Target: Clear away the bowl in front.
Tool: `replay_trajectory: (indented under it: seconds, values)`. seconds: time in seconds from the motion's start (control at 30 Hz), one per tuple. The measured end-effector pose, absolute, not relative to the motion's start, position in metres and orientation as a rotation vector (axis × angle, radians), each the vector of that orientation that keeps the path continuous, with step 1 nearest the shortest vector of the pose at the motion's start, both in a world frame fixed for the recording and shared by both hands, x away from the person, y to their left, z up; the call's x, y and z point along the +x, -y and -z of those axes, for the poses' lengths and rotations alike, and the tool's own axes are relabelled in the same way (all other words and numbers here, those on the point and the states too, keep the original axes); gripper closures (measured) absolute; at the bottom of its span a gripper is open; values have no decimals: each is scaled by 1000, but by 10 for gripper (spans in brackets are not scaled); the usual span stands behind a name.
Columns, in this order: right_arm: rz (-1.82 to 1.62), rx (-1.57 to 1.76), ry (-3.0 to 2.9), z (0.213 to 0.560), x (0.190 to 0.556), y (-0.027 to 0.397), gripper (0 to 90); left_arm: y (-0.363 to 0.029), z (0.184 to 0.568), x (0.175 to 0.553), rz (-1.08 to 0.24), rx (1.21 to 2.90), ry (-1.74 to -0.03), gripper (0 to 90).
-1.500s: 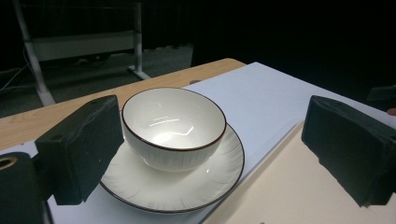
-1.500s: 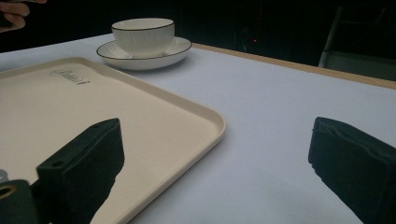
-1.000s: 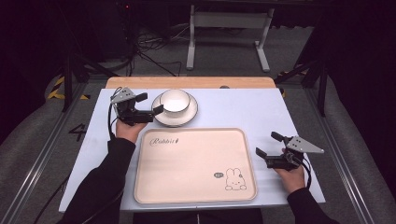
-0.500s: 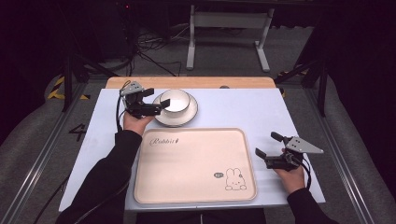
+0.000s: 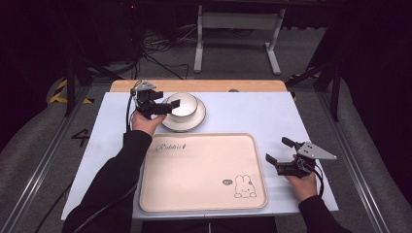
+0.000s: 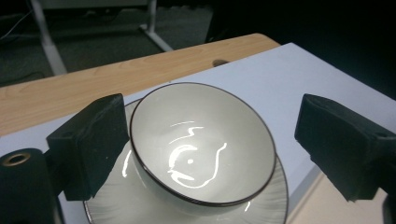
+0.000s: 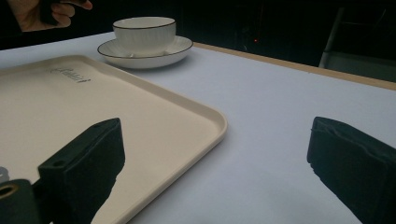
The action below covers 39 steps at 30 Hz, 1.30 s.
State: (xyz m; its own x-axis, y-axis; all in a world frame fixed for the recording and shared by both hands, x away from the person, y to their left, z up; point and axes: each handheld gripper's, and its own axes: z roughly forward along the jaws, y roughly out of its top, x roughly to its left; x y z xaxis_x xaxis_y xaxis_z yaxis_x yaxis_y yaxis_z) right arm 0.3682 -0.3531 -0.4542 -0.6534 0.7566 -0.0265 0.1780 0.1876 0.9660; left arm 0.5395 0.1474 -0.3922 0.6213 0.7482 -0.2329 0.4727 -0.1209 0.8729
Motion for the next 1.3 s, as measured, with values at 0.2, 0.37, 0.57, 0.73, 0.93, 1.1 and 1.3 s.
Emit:
replay_trajectory:
  seconds: [0.2,0.37,0.57,0.73,0.93,1.1,1.3]
  values:
    - [-1486,867,-1965,454,368,353,55,-141,398,554,-277,1802,-1150,158]
    - [-1488,867,-1966,454,368,353,56,-137,404,561,-290,1837,-1203,162]
    - [-1489,866,-1967,454,368,353,57,-142,413,568,-283,1823,-1279,183]
    - [-1489,866,-1968,454,368,353,57,-143,417,570,-270,1821,-1303,236]
    - [-1490,865,-1969,454,368,353,58,-139,422,571,-206,1825,-1322,328]
    - [-1491,863,-1970,454,368,353,59,-136,426,573,-184,1829,-1349,371]
    - [-1493,863,-1970,454,368,353,61,-129,430,575,-140,1866,-1399,502]
